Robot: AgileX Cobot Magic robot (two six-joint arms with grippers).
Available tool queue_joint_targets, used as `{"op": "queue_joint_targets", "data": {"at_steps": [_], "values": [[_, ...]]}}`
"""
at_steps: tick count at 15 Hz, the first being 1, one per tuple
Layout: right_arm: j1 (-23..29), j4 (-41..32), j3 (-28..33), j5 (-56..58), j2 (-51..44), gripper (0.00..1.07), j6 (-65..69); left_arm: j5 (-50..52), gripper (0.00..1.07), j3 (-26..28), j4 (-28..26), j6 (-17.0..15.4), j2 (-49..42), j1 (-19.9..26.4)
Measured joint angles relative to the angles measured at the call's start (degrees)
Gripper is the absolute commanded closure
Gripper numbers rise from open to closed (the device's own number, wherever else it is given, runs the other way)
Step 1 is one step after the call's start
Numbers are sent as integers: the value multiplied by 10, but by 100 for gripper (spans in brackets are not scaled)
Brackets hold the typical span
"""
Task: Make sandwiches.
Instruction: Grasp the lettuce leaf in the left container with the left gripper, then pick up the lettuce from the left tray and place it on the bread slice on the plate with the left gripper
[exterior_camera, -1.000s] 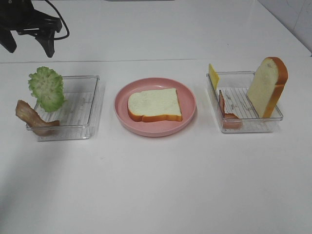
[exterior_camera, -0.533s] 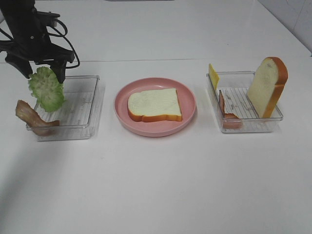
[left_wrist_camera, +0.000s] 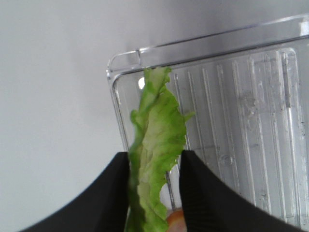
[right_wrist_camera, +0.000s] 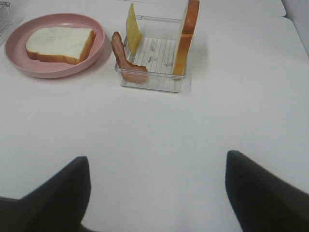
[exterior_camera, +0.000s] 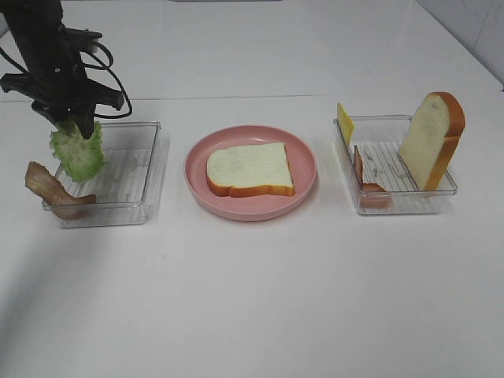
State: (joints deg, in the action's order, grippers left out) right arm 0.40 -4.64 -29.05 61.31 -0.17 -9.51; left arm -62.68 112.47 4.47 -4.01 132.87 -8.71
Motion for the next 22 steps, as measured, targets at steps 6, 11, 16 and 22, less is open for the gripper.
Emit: {"op": "queue_joint_targets", "data": {"at_steps": [6, 11, 16, 22], "values": [[0, 0, 0, 0, 0, 33, 0, 0, 107, 0, 0, 0, 0, 0], [0, 0, 0, 0, 0, 33, 0, -1, 107, 0, -37, 11, -11, 2], [0, 0, 0, 0, 0, 33, 0, 37, 107, 0, -197, 80, -74, 2], [0, 0, 0, 0, 0, 33, 0, 64, 107, 0, -501, 217, -79, 0]]}}
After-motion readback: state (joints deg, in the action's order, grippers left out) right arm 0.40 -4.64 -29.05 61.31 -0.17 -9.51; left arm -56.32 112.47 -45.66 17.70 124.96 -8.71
